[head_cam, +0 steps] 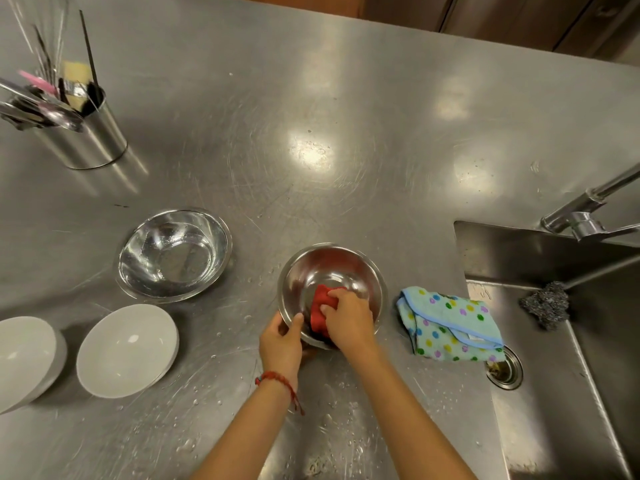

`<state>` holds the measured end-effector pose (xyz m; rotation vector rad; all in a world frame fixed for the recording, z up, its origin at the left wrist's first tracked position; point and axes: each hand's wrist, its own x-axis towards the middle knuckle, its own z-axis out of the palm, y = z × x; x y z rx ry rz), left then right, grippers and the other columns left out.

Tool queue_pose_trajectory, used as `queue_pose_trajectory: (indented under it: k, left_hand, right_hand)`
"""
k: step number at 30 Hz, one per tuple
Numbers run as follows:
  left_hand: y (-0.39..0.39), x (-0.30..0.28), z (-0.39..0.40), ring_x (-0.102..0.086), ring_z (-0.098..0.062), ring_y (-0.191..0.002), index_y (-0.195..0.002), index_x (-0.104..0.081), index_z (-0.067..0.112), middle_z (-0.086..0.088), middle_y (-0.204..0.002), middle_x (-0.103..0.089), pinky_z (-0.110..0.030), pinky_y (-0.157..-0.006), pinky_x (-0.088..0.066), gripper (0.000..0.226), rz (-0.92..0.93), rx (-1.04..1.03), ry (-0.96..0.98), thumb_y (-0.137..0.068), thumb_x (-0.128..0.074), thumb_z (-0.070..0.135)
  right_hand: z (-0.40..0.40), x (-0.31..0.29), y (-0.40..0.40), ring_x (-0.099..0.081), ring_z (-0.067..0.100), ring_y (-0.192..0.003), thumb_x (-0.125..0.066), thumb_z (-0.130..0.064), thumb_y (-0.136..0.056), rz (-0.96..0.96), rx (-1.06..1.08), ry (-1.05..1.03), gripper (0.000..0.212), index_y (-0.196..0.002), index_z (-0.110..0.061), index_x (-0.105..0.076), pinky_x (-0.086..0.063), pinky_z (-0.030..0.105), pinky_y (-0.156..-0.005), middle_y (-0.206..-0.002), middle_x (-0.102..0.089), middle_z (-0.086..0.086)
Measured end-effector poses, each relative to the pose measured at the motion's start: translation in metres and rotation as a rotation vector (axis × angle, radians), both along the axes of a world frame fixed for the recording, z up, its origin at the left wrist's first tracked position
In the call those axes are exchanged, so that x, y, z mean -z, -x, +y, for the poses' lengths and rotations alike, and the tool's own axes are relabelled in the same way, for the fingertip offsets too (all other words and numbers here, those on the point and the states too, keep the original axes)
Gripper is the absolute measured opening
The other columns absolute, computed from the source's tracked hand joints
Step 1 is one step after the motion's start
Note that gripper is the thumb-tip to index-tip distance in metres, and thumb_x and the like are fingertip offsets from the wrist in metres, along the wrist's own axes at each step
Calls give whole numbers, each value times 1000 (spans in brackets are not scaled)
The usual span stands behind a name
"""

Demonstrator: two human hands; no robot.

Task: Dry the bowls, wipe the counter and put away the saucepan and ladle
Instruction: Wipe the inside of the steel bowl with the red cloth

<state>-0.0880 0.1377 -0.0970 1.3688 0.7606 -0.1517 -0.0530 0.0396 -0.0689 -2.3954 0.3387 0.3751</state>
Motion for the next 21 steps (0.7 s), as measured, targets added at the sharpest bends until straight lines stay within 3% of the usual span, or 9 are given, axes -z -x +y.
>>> queue_pose_trajectory:
  k: [2, 5, 8, 10, 13, 16, 19, 21]
  left_hand:
    - [-5, -3, 4, -65, -36, -85, -79, -66, 26, -15, -84, -68, -55, -78, -55, 23, -3, 0, -10, -87, -55, 7]
    - [-11, -3, 11, -66, -38, -79, -74, -66, 19, -14, -73, -66, -55, -71, -56, 25, -7, 11, -14, -85, -53, 0]
    - [-13, -4, 11, -66, -24, -64, -78, -67, 15, -9, -69, -66, -33, -45, -56, 23, 13, 1, 61, -85, -52, -2]
    - [-16, -6, 12, -65, -21, -63, -80, -66, 16, -8, -71, -65, -26, -39, -52, 24, 23, -11, 103, -86, -52, -2]
    - [-20, -7, 16, -65, -25, -68, -91, -65, 10, -11, -77, -65, -26, -39, -52, 17, 25, -12, 125, -89, -51, 1]
    - [-20, -6, 18, -65, -31, -79, -87, -65, 20, -12, -88, -66, -31, -43, -56, 19, 34, 3, 119, -91, -51, 7]
    - [-18, -7, 18, -65, -31, -80, -84, -65, 23, -12, -88, -66, -32, -44, -56, 22, 46, 6, 126, -91, -51, 8]
    - [-21, -9, 20, -65, -29, -73, -86, -67, 19, -12, -81, -66, -29, -40, -54, 22, 44, -26, 143, -89, -52, 4]
  right_hand:
    - [2, 1, 0, -55, 25, -115, -57, -18, -89, -3, -116, -29, 36, -124, -15, -55, -41, 32, -98, -124, -61, 9]
    - [-6, -2, -13, -62, 24, -103, -56, -11, -87, -10, -229, 77, 35, -121, -17, -58, -47, 34, -91, -113, -66, 9]
    - [-13, -3, -27, -58, 29, -102, -47, -9, -90, -63, -180, 303, 35, -123, -15, -54, -48, 38, -86, -114, -61, 15]
    - [-13, 0, -28, -52, 31, -107, -44, -9, -92, -123, -163, 373, 34, -125, -14, -50, -45, 38, -88, -118, -54, 16]
    - [-7, 2, -23, -56, 25, -108, -50, -10, -90, -130, -213, 166, 35, -124, -19, -55, -44, 28, -87, -119, -59, 11]
    - [-1, -1, -15, -57, 20, -109, -58, -10, -86, -23, -382, -81, 33, -117, -20, -62, -39, 22, -93, -119, -63, 6]
    - [-6, -8, -22, -52, 23, -112, -57, -11, -86, 50, -499, -35, 32, -117, -21, -62, -35, 22, -90, -122, -60, 7]
    - [-11, -15, -31, -54, 27, -111, -53, -9, -87, 43, -582, 180, 33, -118, -18, -61, -41, 29, -90, -121, -61, 10]
